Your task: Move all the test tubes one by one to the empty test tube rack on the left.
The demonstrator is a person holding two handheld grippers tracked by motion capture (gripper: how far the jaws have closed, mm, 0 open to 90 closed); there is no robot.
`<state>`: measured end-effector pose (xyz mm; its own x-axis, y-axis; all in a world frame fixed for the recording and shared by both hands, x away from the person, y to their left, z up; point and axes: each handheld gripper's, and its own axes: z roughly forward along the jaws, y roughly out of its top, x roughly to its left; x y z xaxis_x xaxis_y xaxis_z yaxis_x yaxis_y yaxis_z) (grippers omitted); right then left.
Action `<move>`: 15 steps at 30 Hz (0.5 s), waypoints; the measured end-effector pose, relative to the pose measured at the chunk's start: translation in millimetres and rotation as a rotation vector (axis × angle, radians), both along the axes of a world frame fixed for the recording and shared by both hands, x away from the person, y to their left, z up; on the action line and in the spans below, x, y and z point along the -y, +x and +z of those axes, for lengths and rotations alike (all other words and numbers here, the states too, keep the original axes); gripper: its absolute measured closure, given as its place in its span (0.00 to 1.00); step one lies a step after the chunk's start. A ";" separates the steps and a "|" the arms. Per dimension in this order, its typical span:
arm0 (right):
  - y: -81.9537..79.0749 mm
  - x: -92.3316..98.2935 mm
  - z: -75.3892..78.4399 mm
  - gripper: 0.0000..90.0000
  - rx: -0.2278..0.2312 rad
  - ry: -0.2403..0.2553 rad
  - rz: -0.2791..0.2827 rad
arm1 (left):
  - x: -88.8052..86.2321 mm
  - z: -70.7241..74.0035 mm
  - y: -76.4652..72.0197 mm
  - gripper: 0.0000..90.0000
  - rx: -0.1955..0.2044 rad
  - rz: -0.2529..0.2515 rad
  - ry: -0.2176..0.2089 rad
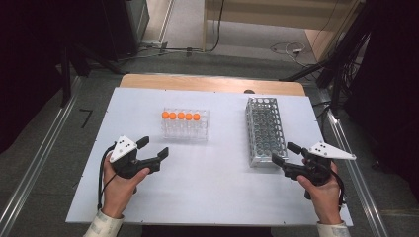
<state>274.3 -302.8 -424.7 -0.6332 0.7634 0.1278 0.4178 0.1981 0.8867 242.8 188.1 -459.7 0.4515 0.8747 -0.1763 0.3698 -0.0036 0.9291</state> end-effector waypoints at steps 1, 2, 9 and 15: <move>-0.5 0.9 -0.2 0.24 -0.002 -0.002 -0.004 | -0.9 -0.2 -0.3 0.21 0.001 0.001 0.002; -0.6 1.9 -0.7 0.24 0.000 -0.004 -0.007 | -1.6 -0.3 -0.8 0.21 -0.001 0.004 0.001; -1.9 10.1 -5.2 0.24 -0.008 -0.009 -0.030 | -5.7 -3.8 -2.6 0.21 -0.009 0.012 0.007; -3.1 15.8 -9.2 0.24 -0.019 -0.015 -0.044 | -8.8 -7.8 -2.8 0.20 -0.016 0.021 0.011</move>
<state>271.1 -318.6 -433.9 -0.5969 0.7921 0.1279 0.4427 0.1922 0.8758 240.0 196.9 -467.5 0.4300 0.8860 -0.1736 0.3851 -0.0061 0.9229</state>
